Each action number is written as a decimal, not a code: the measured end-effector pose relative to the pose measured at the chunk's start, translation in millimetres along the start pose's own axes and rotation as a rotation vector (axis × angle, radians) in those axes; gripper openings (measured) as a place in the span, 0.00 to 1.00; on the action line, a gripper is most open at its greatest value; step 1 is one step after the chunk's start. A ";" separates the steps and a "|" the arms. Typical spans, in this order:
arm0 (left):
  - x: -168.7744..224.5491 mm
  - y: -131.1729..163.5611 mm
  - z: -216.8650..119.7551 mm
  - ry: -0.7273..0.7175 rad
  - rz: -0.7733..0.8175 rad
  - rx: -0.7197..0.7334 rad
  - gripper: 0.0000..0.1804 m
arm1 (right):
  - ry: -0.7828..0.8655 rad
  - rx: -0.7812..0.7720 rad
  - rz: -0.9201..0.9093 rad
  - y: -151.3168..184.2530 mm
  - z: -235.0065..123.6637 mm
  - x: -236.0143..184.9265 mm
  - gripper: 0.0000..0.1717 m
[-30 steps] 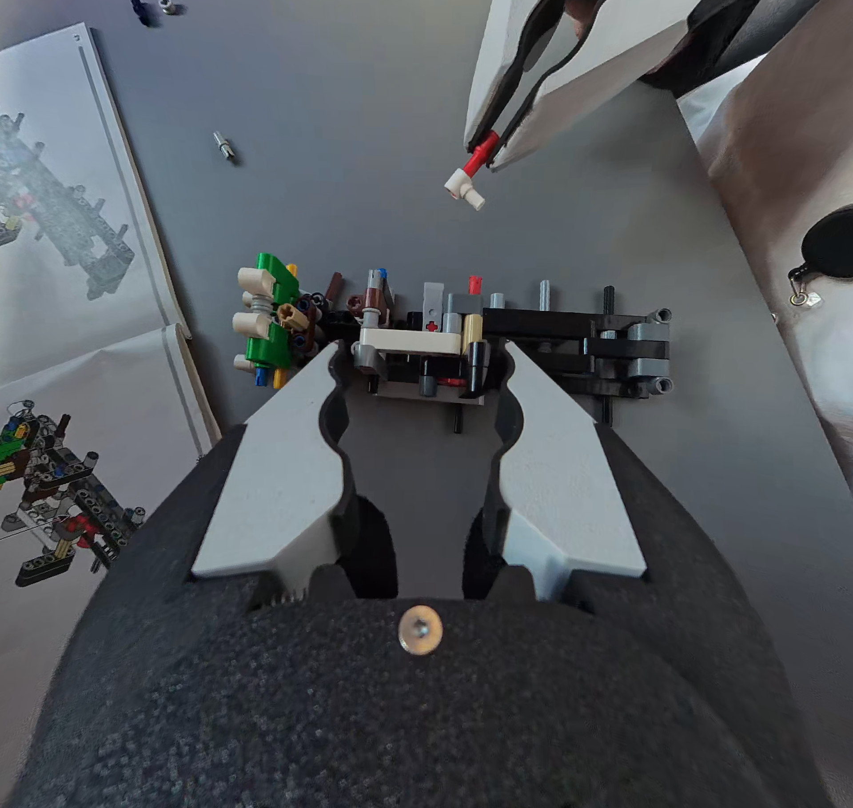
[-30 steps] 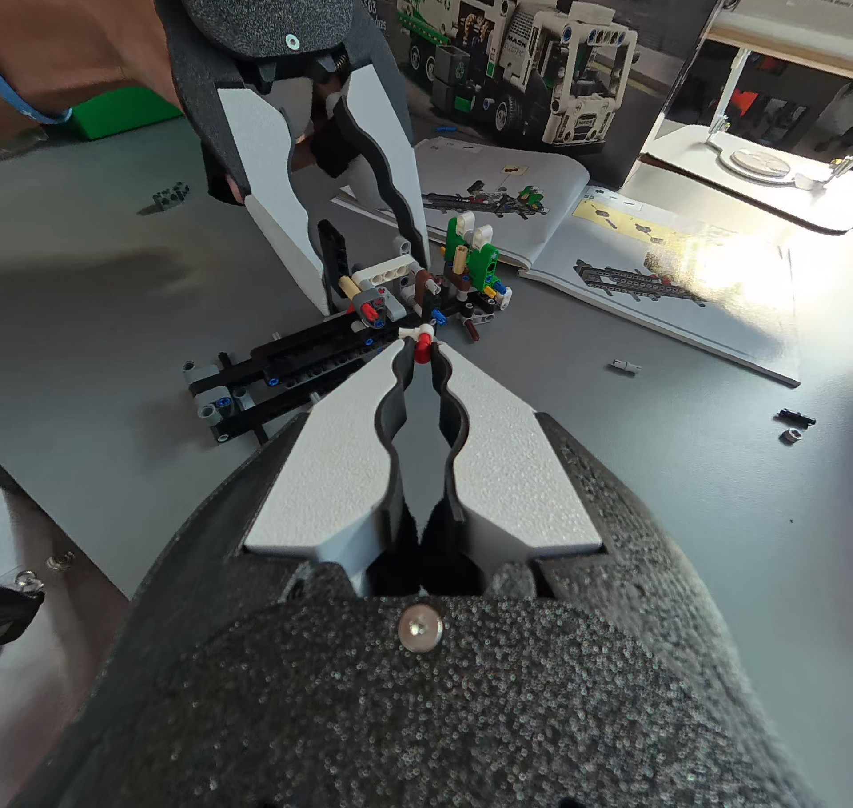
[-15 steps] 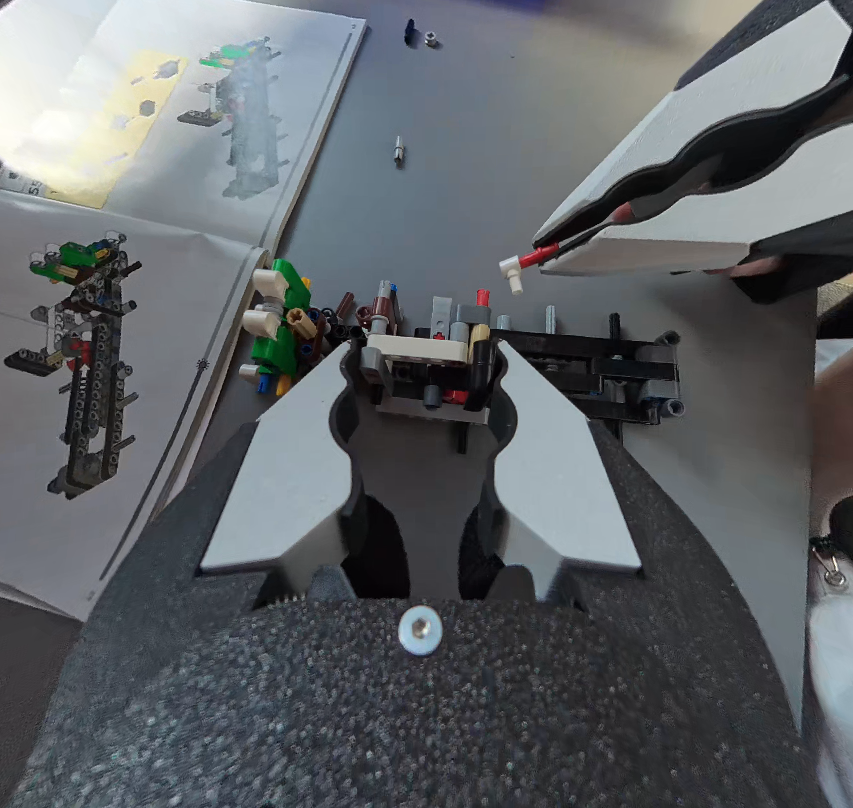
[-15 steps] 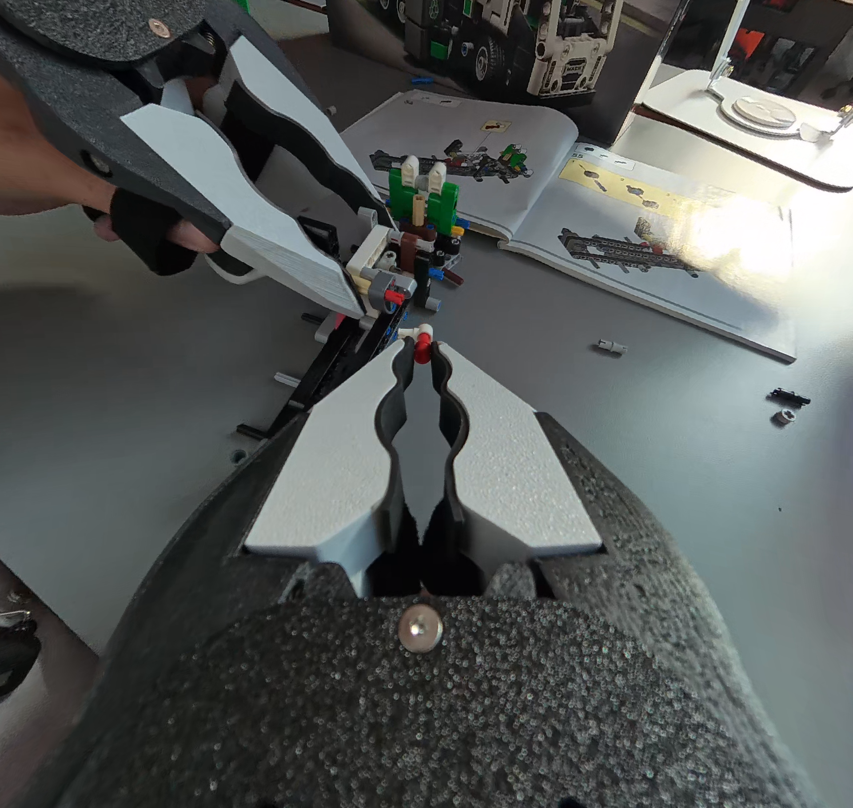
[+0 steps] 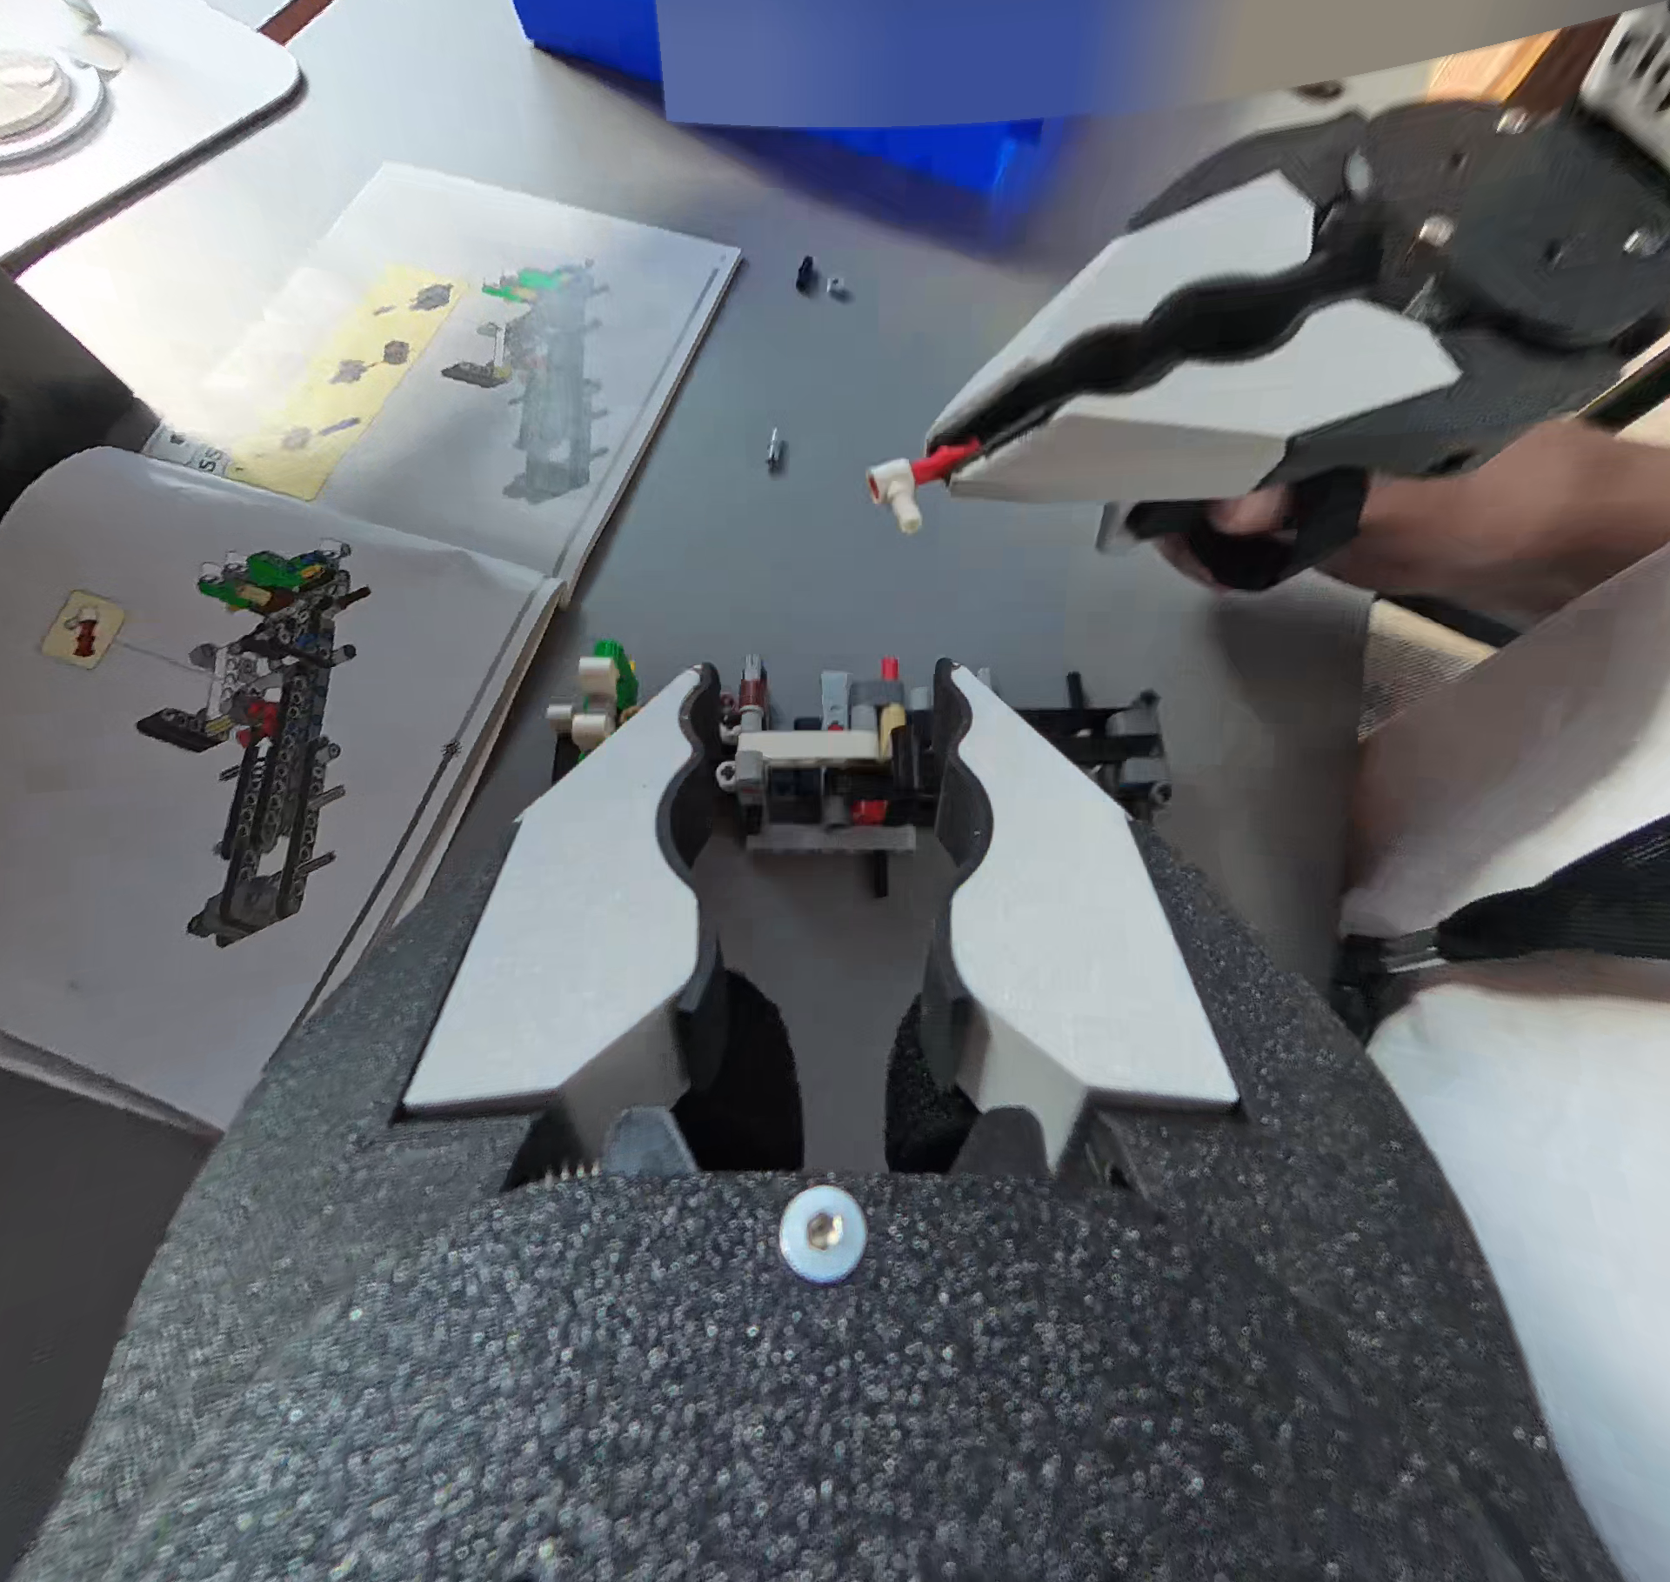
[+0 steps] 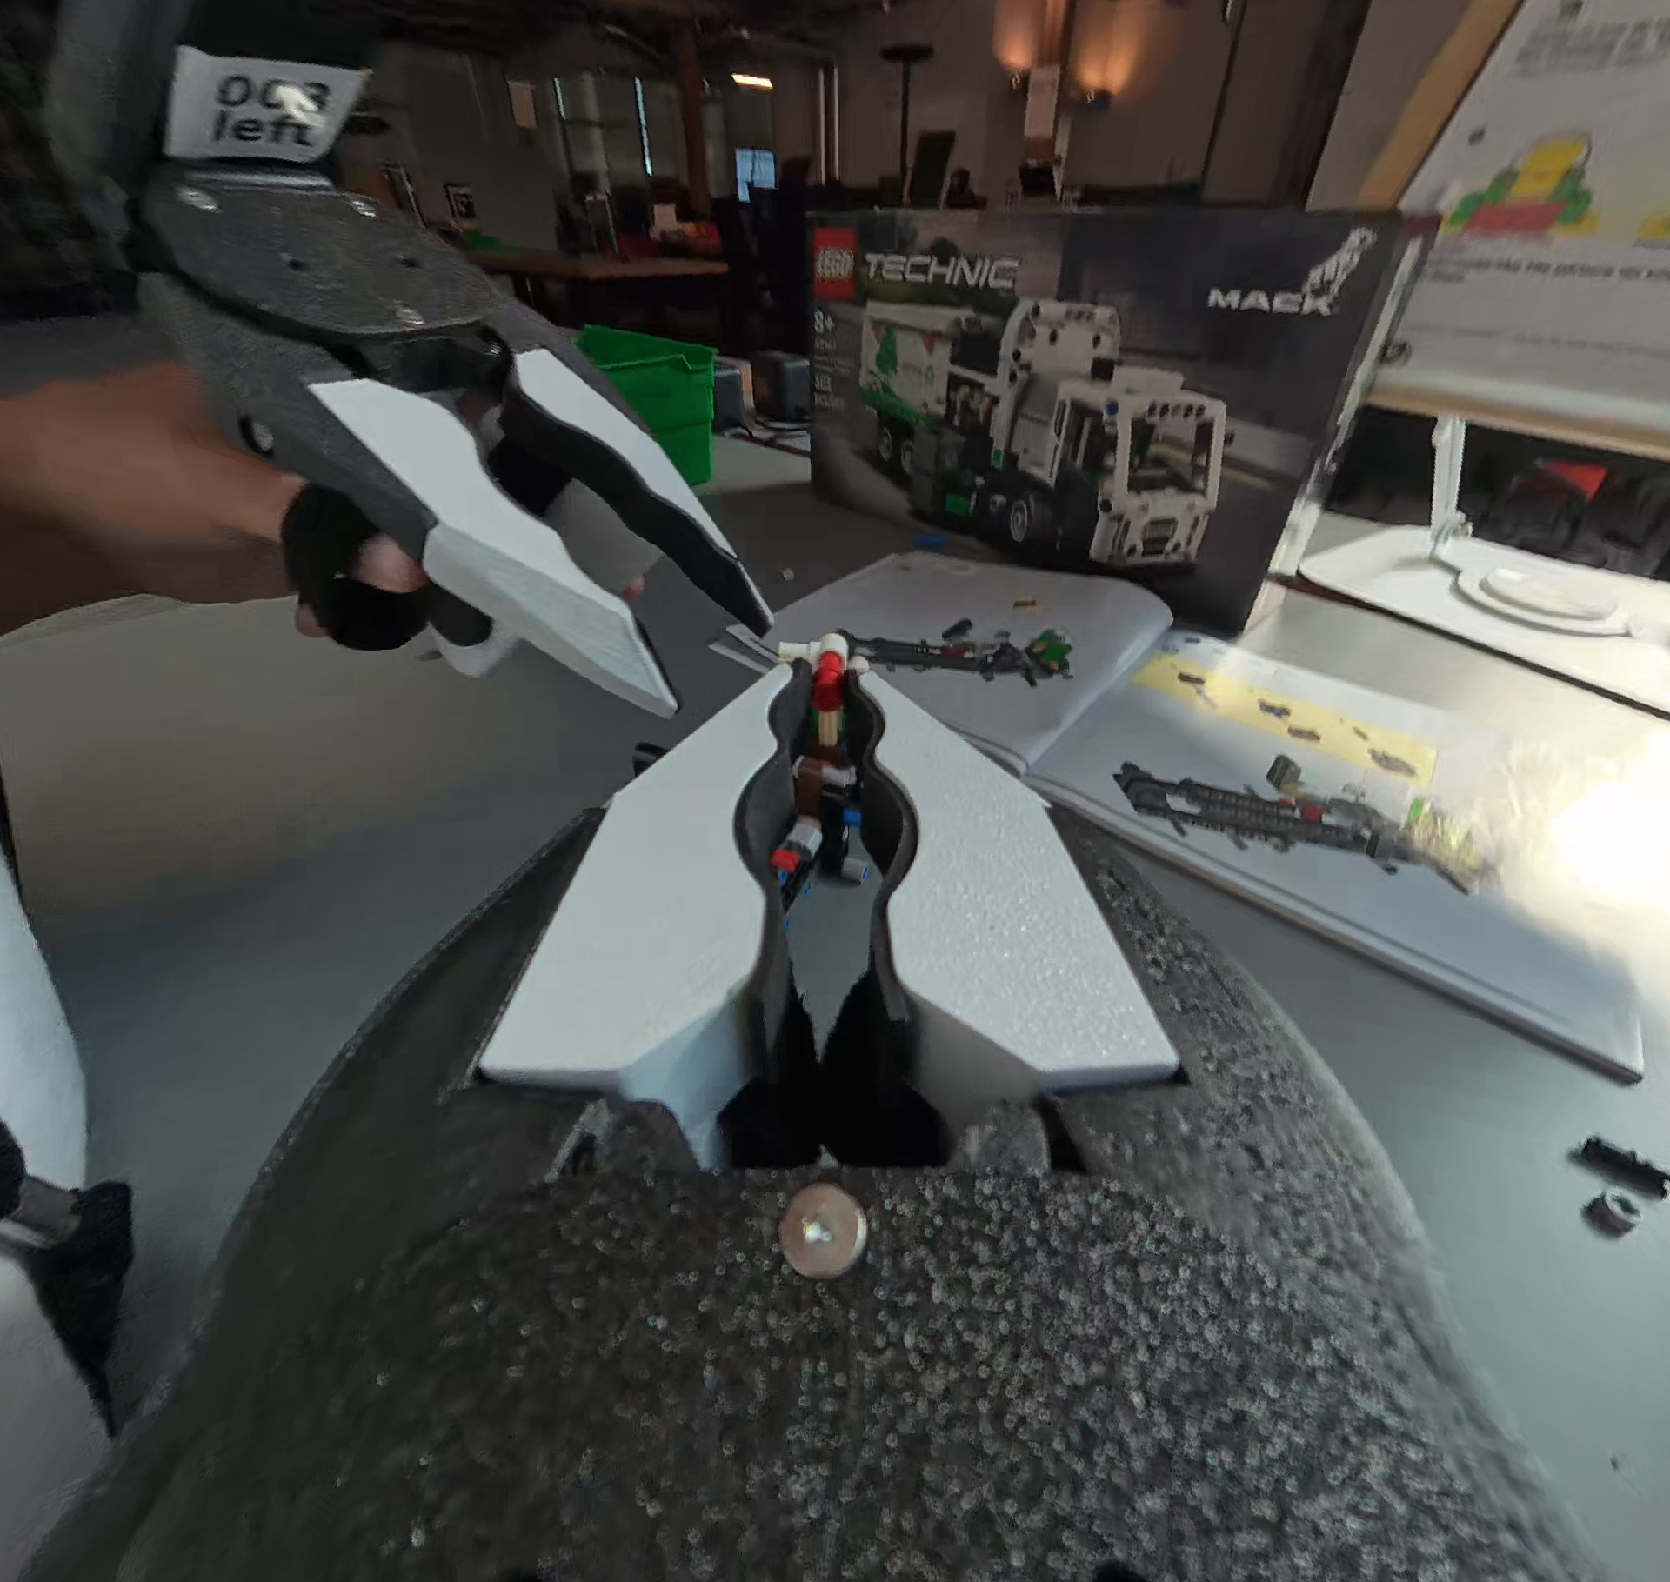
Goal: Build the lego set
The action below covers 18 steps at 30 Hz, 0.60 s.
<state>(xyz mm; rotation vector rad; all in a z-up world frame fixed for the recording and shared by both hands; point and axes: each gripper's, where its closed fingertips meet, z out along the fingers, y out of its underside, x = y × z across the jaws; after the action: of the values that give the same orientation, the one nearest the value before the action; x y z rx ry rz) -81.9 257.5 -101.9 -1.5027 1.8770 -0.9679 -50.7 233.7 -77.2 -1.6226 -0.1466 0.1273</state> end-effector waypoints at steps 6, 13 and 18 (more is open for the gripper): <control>23.5 -49.3 -13.4 0.445 -0.372 0.247 0.19 | -0.023 0.112 -0.238 -18.5 4.2 -12.2 0.03; 23.1 -47.4 -13.2 0.505 -0.481 0.287 0.07 | -0.053 0.145 -0.233 -23.8 -1.4 -20.8 0.03; 31.0 -42.5 -10.1 0.532 -0.466 0.261 0.02 | -0.038 0.140 -0.268 -20.4 -1.1 -20.5 0.03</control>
<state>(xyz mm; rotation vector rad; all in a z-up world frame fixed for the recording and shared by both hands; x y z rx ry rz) -72.1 224.3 -61.1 -1.6626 1.6512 -1.9059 -71.1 230.2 -56.9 -1.4474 -0.3742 -0.0369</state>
